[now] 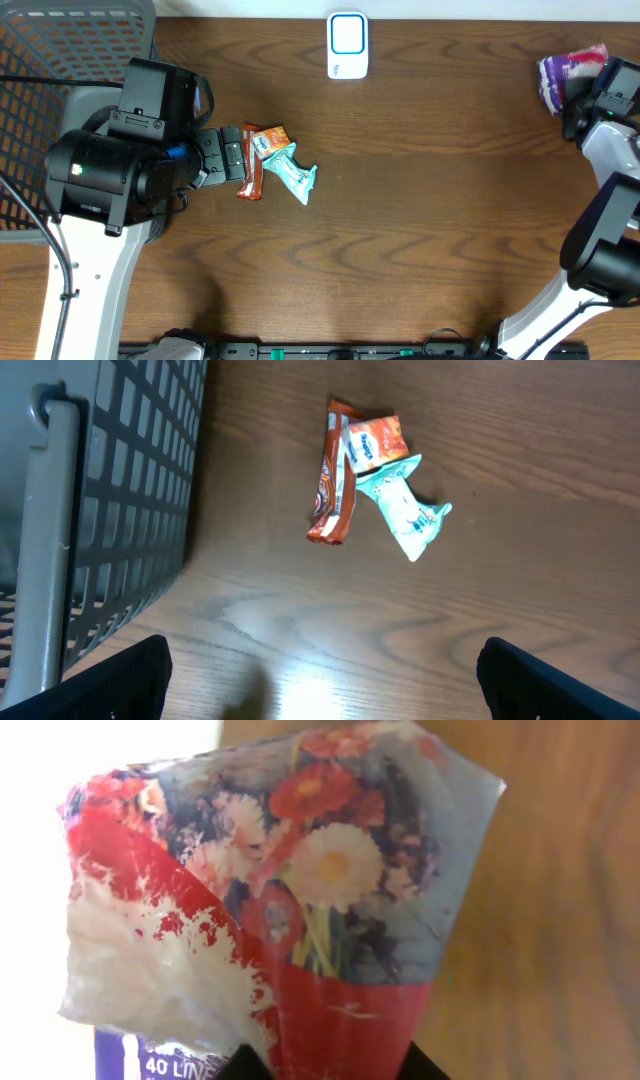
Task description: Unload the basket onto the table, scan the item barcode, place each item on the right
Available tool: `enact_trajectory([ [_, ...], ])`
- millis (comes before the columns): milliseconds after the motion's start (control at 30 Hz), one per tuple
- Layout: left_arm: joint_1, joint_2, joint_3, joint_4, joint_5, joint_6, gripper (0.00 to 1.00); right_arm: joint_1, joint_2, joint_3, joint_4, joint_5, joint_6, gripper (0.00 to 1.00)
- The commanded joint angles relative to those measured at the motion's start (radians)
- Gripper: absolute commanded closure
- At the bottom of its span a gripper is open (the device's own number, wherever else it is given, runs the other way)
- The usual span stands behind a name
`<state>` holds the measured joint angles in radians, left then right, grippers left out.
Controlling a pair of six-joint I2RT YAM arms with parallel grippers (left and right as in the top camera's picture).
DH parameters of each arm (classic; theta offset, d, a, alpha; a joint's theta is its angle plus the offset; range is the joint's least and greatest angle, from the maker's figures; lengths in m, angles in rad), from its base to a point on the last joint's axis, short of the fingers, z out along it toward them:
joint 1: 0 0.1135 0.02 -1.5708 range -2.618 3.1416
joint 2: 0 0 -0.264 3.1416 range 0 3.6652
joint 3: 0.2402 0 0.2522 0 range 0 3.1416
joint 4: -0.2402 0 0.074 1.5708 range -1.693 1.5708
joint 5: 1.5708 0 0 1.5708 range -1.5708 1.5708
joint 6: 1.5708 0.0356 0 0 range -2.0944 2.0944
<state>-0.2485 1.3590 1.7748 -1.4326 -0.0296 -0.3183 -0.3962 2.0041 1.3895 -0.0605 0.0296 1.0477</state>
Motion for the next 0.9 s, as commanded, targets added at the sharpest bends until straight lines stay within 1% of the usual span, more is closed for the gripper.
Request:
enact_trajectory([
  [0,0.003,0.000,0.000,-0.003,-0.005,-0.015,0.02,-0.005,-0.016,0.012,0.103,-0.019,-0.204,0.79],
  [33,0.003,0.000,0.000,-0.003,-0.005,-0.015,0.02,-0.007,-0.029,0.013,0.126,-0.042,-0.236,0.69],
  [67,0.003,0.000,0.000,-0.003,-0.005,-0.015,0.02,-0.008,-0.045,0.013,0.135,-0.066,-0.244,0.42],
  [100,0.003,0.000,0.000,-0.003,-0.005,-0.015,0.02,-0.008,-0.061,0.013,0.136,-0.082,-0.245,0.19],
  [167,0.003,0.000,0.000,-0.003,-0.005,-0.015,0.02,-0.008,-0.099,0.014,0.135,-0.128,-0.246,0.05],
  [200,0.003,0.000,0.000,-0.003,-0.005,-0.015,0.02,-0.008,-0.112,0.014,0.131,-0.146,-0.245,0.01],
  [300,0.003,0.000,0.000,-0.003,-0.005,-0.015,0.02,-0.002,-0.160,0.014,0.108,-0.240,-0.246,0.01],
  [367,0.003,0.000,0.000,-0.003,-0.005,-0.015,0.02,0.008,-0.189,0.014,0.080,-0.335,-0.266,0.01],
  [433,0.003,0.000,0.000,-0.003,-0.005,-0.015,0.02,0.026,-0.212,0.014,0.040,-0.485,-0.291,0.01],
  [500,0.003,0.000,0.000,-0.003,-0.005,-0.015,0.02,0.051,-0.220,0.014,0.002,-0.677,-0.333,0.01],
  [567,0.003,0.000,0.000,-0.003,-0.005,-0.015,0.02,0.088,-0.218,0.013,-0.061,-0.871,-0.380,0.09],
  [600,0.003,0.000,0.000,-0.003,-0.005,-0.015,0.02,0.107,-0.217,0.013,-0.099,-0.910,-0.405,0.11],
  [667,0.003,0.000,0.000,-0.003,-0.005,-0.015,0.02,0.171,-0.214,0.012,-0.238,-0.943,-0.533,0.24],
  [733,0.003,0.000,0.000,-0.003,-0.005,-0.015,0.02,0.249,-0.212,0.008,-0.380,-0.914,-0.696,0.29],
  [767,0.003,0.000,0.000,-0.003,-0.005,-0.015,0.02,0.296,-0.208,0.004,-0.428,-0.886,-0.761,0.29],
  [867,0.003,0.000,0.000,-0.003,-0.005,-0.015,0.02,0.450,-0.185,0.001,-0.522,-0.799,-0.922,0.22],
])
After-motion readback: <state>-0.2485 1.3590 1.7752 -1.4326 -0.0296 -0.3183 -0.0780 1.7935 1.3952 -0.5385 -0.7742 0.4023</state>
